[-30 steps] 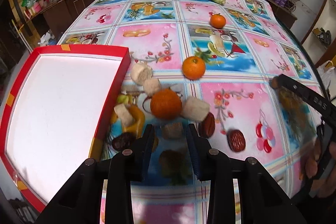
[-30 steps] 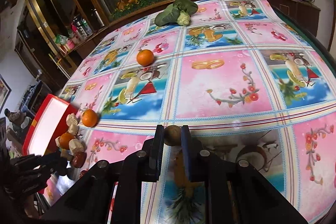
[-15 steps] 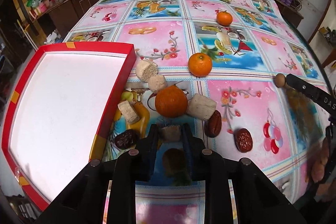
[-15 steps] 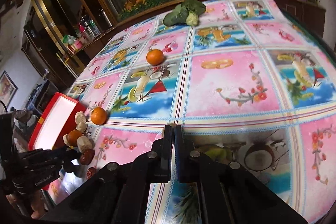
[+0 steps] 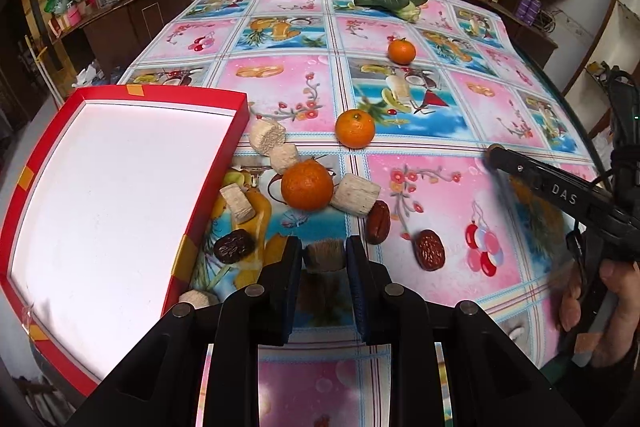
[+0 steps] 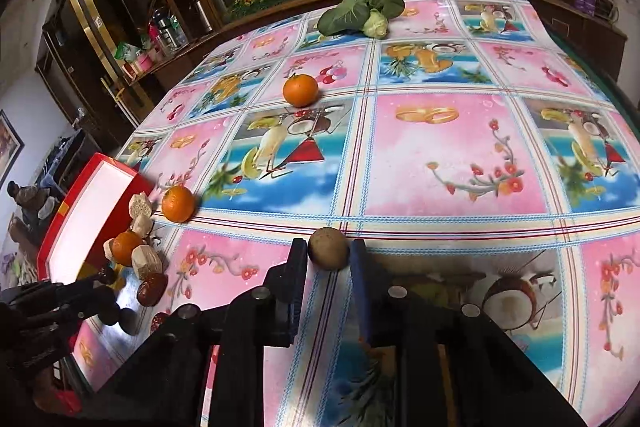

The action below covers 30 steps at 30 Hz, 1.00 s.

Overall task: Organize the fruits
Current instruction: 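Carry both brown fruits over the red-rimmed tray and open both tools to drop them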

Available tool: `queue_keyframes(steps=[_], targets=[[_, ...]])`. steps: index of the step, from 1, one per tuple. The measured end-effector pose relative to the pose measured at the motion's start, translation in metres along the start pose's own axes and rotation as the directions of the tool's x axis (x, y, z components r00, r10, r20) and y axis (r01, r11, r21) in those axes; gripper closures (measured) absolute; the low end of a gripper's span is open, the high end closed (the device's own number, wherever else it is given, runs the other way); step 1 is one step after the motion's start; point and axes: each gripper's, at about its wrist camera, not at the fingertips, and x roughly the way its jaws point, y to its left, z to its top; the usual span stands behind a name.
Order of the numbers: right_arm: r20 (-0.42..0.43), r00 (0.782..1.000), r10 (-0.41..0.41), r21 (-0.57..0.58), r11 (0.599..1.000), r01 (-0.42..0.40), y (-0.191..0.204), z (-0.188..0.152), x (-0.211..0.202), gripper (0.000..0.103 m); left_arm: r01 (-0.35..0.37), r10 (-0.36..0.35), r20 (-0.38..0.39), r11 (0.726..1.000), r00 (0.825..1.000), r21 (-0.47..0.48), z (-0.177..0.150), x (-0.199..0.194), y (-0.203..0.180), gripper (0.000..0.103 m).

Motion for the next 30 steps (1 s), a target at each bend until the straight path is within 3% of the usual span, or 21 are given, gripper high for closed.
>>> queue_keyframes(steps=[6,11,13,18,23,30], targets=[[0.025,1.000,0.020,0.008,1.000,-0.020,0.017,0.001,-0.031,0.081,0.022,-0.020,0.039,0.999,0.999,-0.043,-0.009,-0.032,0.025,0.081],[0.072,0.990,0.120,-0.090,0.989,-0.114,0.083,-0.004,-0.070,0.081,0.031,-0.025,0.058,0.994,0.998,-0.108,-0.015,-0.059,0.059,0.081],[0.067,0.983,0.169,-0.131,0.979,-0.159,0.111,-0.005,-0.072,0.081,0.002,0.007,0.067,0.991,0.998,-0.131,-0.017,-0.071,0.078,0.081],[-0.029,0.966,0.259,-0.224,0.940,-0.258,0.179,-0.012,-0.045,0.081,-0.092,0.105,0.067,0.982,0.992,-0.167,-0.023,-0.083,0.115,0.081],[-0.164,0.937,0.309,-0.268,0.900,-0.344,0.240,-0.016,0.005,0.081,-0.119,0.123,0.007,0.971,0.992,-0.209,-0.038,-0.069,0.142,0.081],[-0.274,0.924,0.266,-0.351,0.867,-0.353,0.290,-0.034,0.047,0.082,-0.130,0.119,-0.061,0.963,0.991,-0.234,-0.046,-0.053,0.159,0.081]])
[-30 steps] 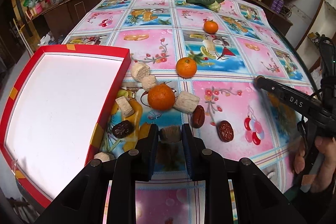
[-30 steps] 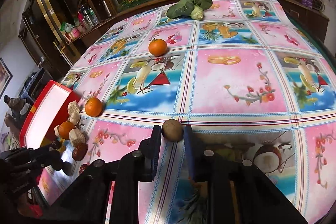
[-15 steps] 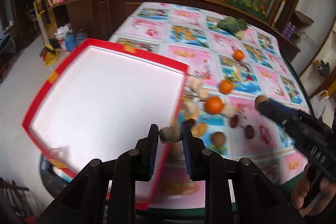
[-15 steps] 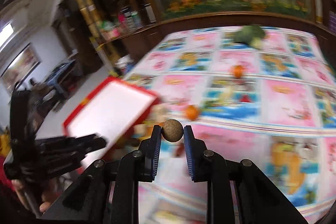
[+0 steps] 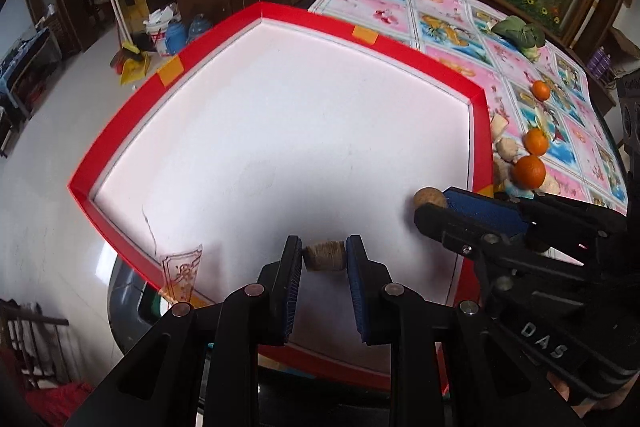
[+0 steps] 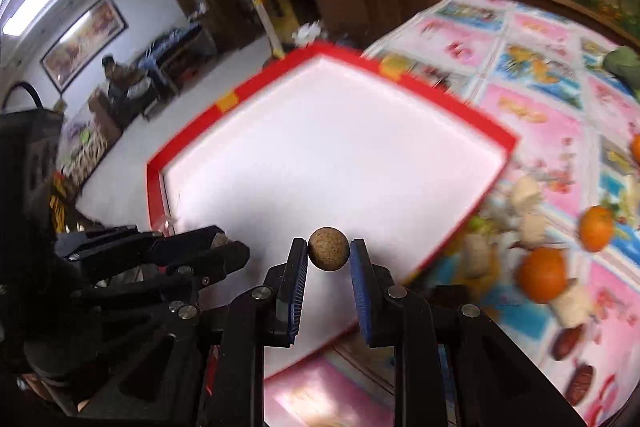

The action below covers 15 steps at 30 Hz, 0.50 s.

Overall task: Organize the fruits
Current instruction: 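Carry both brown fruits over the red-rimmed tray and open both tools to drop them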

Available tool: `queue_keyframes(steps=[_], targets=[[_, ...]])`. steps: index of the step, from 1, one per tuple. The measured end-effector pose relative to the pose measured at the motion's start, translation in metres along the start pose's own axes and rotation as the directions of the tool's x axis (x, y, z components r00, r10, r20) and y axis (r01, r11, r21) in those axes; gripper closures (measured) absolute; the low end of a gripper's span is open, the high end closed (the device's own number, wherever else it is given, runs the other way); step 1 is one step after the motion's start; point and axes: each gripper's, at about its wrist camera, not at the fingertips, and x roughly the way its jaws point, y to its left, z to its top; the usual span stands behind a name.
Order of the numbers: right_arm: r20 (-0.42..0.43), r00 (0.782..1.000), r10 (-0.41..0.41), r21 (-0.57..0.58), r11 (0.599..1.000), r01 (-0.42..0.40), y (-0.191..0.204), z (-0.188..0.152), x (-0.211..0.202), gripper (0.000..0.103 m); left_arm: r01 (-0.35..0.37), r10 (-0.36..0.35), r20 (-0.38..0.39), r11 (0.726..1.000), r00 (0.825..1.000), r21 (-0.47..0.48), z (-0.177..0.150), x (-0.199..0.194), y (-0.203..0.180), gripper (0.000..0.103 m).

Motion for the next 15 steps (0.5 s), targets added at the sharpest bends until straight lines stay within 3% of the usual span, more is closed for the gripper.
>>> queue_keyframes(steps=[6,15], targets=[[-0.031,0.998,-0.056,-0.071,0.996,0.054,0.008,-0.014,0.001,0.081,-0.022,0.024,-0.038,0.999,0.999,0.039,-0.002,0.001,-0.014,0.081],[-0.031,0.999,-0.033,-0.083,0.996,0.030,-0.008,-0.029,-0.015,0.081,-0.059,0.061,-0.043,0.997,0.997,0.057,-0.015,-0.009,-0.041,0.080]])
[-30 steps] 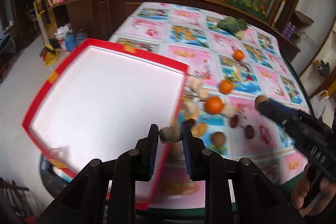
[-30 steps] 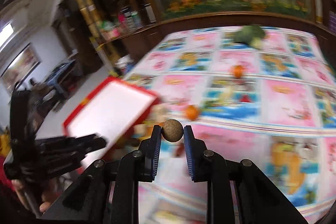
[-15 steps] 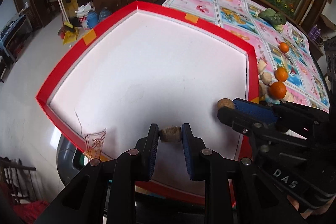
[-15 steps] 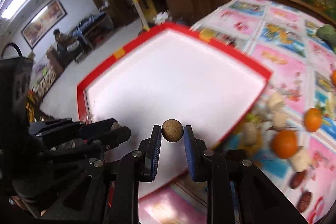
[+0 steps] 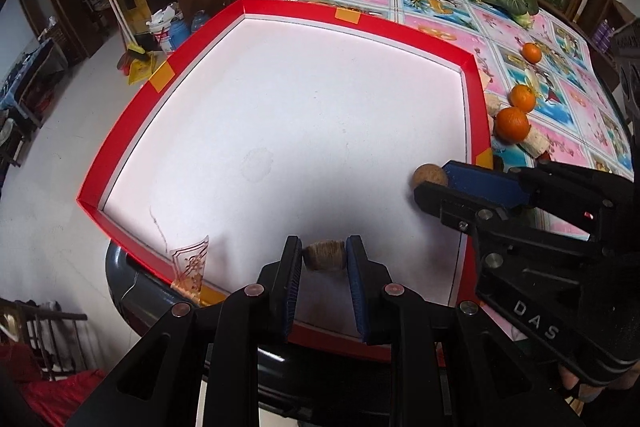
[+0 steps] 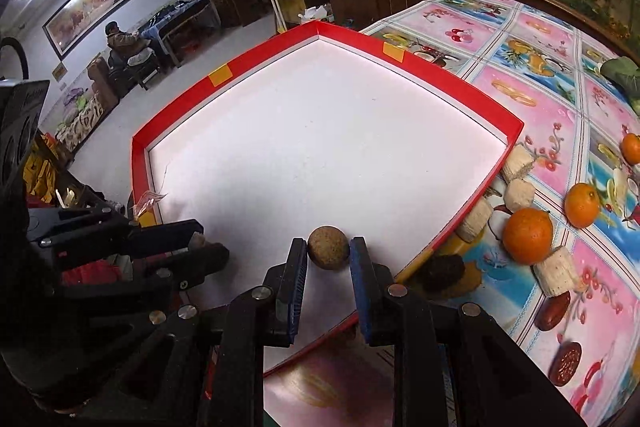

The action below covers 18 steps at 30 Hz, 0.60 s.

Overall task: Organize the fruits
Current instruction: 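Carry both brown fruits over the red-rimmed tray and open both tools to drop them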

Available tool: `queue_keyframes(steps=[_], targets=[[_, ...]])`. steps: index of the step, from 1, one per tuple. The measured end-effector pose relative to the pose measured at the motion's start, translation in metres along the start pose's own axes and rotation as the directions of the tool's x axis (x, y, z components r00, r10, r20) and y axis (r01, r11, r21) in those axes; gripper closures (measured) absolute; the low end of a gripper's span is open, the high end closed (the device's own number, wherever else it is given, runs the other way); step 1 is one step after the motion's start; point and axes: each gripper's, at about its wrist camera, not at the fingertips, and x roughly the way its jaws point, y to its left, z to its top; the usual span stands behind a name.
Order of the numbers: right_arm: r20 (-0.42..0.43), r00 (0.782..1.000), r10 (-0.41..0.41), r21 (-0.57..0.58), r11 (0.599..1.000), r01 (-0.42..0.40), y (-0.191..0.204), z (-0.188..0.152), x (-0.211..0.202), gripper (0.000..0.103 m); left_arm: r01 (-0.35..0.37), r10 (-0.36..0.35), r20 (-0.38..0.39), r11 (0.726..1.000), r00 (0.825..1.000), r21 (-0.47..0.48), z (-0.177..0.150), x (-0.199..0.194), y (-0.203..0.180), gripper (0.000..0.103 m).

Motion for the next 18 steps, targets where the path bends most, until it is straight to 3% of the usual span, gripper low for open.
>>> queue_keyframes(steps=[3,5,6,7,8,10,11,13,14,18], targets=[[0.018,1.000,0.020,0.006,1.000,-0.020,-0.001,-0.002,-0.003,0.080,0.004,-0.004,0.034,1.000,0.999,0.002,0.002,0.001,-0.001,0.070],[0.051,0.996,0.067,0.038,0.997,-0.069,-0.008,-0.006,-0.010,0.080,0.009,-0.009,0.070,1.000,0.997,-0.008,0.000,-0.001,0.004,0.036],[0.064,0.995,0.083,0.052,0.995,-0.086,-0.011,-0.007,-0.013,0.077,0.023,-0.021,0.096,0.999,0.995,-0.022,-0.001,-0.005,0.006,0.028],[0.087,0.991,0.099,0.081,0.991,-0.106,-0.019,-0.010,-0.022,0.070,0.044,-0.040,0.124,0.998,0.992,-0.036,-0.003,-0.009,0.008,0.020],[0.119,0.987,0.109,0.102,0.987,-0.122,-0.026,-0.015,-0.035,0.063,0.086,-0.076,0.174,0.995,0.982,-0.050,-0.005,-0.019,0.007,0.019],[0.190,0.976,0.103,0.132,0.983,-0.129,-0.037,-0.028,-0.060,0.033,0.128,-0.117,0.223,0.991,0.968,-0.038,-0.009,-0.031,0.001,0.010],[0.237,0.968,0.084,0.157,0.980,-0.123,-0.045,-0.038,-0.077,0.028,0.144,-0.135,0.261,0.989,0.956,-0.016,-0.011,-0.040,-0.010,0.002],[0.301,0.952,0.051,0.198,0.973,-0.115,-0.058,-0.056,-0.104,0.016,0.153,-0.152,0.297,0.988,0.943,0.023,-0.016,-0.048,-0.025,0.001],[0.325,0.945,0.025,0.221,0.970,-0.101,-0.065,-0.064,-0.115,0.016,0.160,-0.174,0.309,0.985,0.935,0.070,-0.019,-0.051,-0.041,0.001],[0.354,0.913,-0.203,0.345,0.936,0.075,-0.090,-0.104,-0.154,0.014,0.169,-0.211,0.299,0.973,0.931,0.158,-0.026,-0.046,-0.073,0.001]])
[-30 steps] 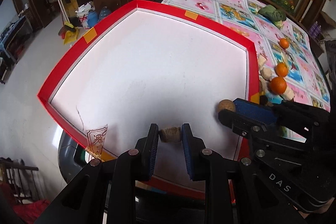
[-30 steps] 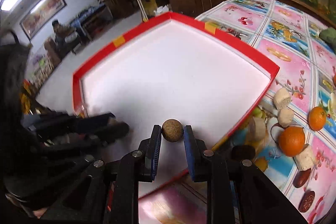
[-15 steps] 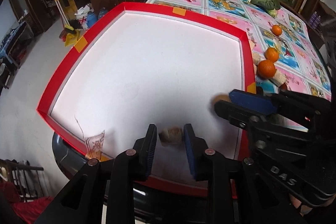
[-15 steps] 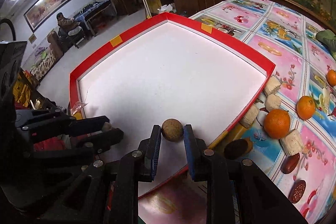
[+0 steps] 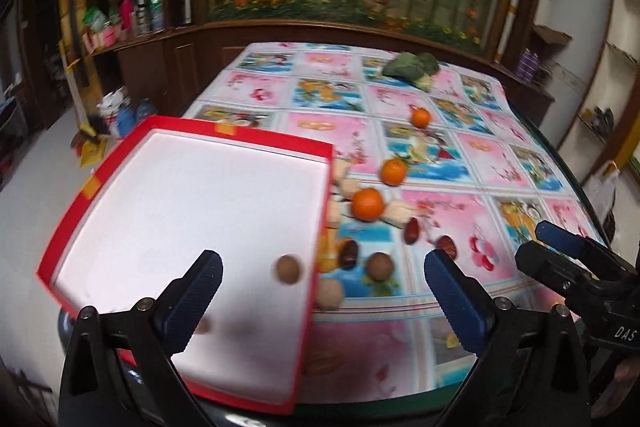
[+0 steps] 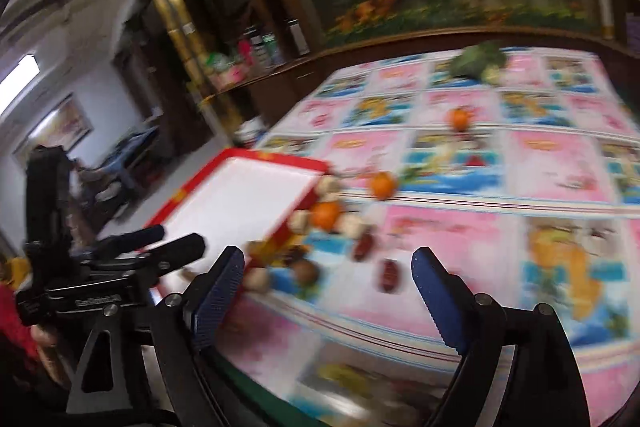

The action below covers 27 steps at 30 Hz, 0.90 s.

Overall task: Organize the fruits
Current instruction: 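Carry both brown fruits over the red-rimmed tray and open both tools to drop them, then grasp another brown round fruit with the left tool while the right tool grasps a red date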

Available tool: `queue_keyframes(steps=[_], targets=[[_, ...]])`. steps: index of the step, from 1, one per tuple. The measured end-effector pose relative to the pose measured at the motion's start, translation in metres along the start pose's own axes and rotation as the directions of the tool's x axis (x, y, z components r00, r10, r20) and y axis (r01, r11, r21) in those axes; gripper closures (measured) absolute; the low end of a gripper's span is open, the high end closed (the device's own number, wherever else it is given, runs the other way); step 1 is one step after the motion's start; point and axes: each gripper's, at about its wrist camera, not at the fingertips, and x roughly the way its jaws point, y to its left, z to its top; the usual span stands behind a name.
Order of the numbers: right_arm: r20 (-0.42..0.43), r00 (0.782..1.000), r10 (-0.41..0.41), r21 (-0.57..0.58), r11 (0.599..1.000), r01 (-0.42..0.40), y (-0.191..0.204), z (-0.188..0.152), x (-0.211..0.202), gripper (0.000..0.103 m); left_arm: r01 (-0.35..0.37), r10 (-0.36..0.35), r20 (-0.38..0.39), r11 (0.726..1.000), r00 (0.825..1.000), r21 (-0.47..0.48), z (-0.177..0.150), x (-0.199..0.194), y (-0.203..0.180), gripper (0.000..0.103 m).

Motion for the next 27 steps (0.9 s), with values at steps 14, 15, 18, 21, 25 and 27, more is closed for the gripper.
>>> queue_keyframes(steps=[14,15,18,21,25,27], targets=[[-0.205,0.979,-0.011,0.100,0.994,0.032,-0.028,-0.018,0.041,0.048,0.016,-0.007,-0.180,0.999,0.984,0.047,0.016,0.037,-0.013,0.030],[-0.216,0.976,-0.016,0.100,0.994,0.038,-0.027,-0.017,0.048,0.053,0.011,-0.002,-0.177,0.999,0.984,0.053,0.016,0.038,-0.016,0.030],[-0.255,0.967,-0.015,0.120,0.992,0.047,-0.029,-0.012,0.073,0.068,0.014,-0.003,-0.191,0.998,0.982,0.056,0.015,0.045,-0.022,0.036],[-0.250,0.968,-0.032,0.114,0.991,0.063,-0.027,-0.009,0.081,0.071,0.007,0.009,-0.206,0.997,0.978,0.078,0.017,0.057,-0.028,0.040],[-0.249,0.967,-0.051,0.085,0.994,0.074,-0.024,-0.008,0.088,0.084,-0.015,0.033,-0.198,0.996,0.980,0.089,0.021,0.065,-0.032,0.046],[-0.248,0.968,-0.041,0.091,0.994,0.066,-0.026,-0.008,0.087,0.084,0.002,0.017,-0.204,0.996,0.979,0.091,0.023,0.067,-0.035,0.054]])
